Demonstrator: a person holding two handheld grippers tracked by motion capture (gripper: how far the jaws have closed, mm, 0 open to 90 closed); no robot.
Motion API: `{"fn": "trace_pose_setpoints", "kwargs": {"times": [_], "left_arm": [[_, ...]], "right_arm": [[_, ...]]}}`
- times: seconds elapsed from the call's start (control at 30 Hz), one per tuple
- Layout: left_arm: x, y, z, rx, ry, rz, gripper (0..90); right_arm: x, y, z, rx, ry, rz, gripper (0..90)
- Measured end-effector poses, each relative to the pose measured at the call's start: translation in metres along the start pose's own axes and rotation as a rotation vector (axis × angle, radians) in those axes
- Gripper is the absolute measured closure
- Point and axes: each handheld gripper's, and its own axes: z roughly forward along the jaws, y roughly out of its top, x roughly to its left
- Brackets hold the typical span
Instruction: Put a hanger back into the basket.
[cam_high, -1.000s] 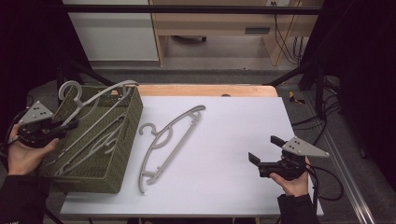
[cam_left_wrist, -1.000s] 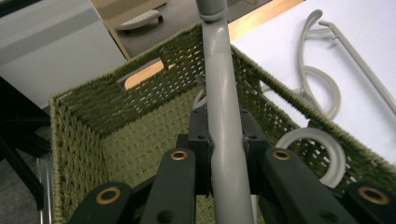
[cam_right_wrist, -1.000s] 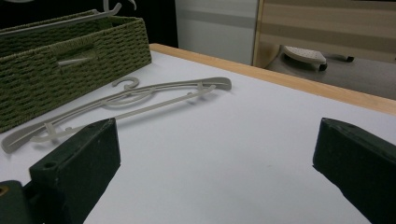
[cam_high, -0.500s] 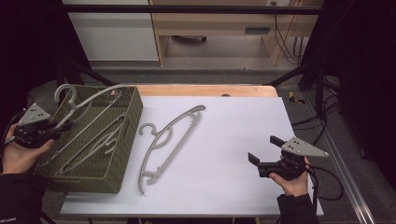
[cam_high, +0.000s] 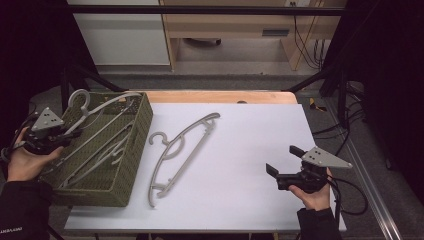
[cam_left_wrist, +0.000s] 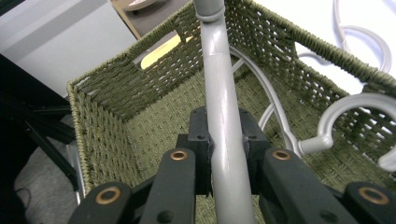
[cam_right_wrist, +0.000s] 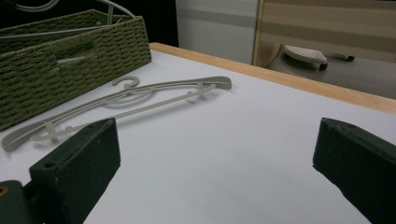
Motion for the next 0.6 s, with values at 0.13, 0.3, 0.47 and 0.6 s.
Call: {"fn": "trace_pose_setpoints", "kwargs": {"times": [0.13, 0.3, 0.47, 0.6], "left_arm": [[0.001, 0.000, -0.001, -0.012, 0.000, 0.001, 79.4], [0.003, -0.003, 0.000, -0.008, -0.004, -0.007, 79.4], [0.003, -0.011, 0.006, 0.039, 0.008, 0.018, 79.3], [0.001, -0.025, 0.012, 0.065, 0.023, 0.002, 79.4]], "right_arm": [[0.001, 0.000, 0.001, 0.001, 0.001, -0.004, 1.0], [0.001, -0.001, 0.002, 0.007, 0.002, -0.003, 1.0], [0.001, 0.000, 0.002, 0.005, 0.003, -0.001, 1.0], [0.001, -0.001, 0.002, 0.006, 0.001, 0.001, 1.0]]}}
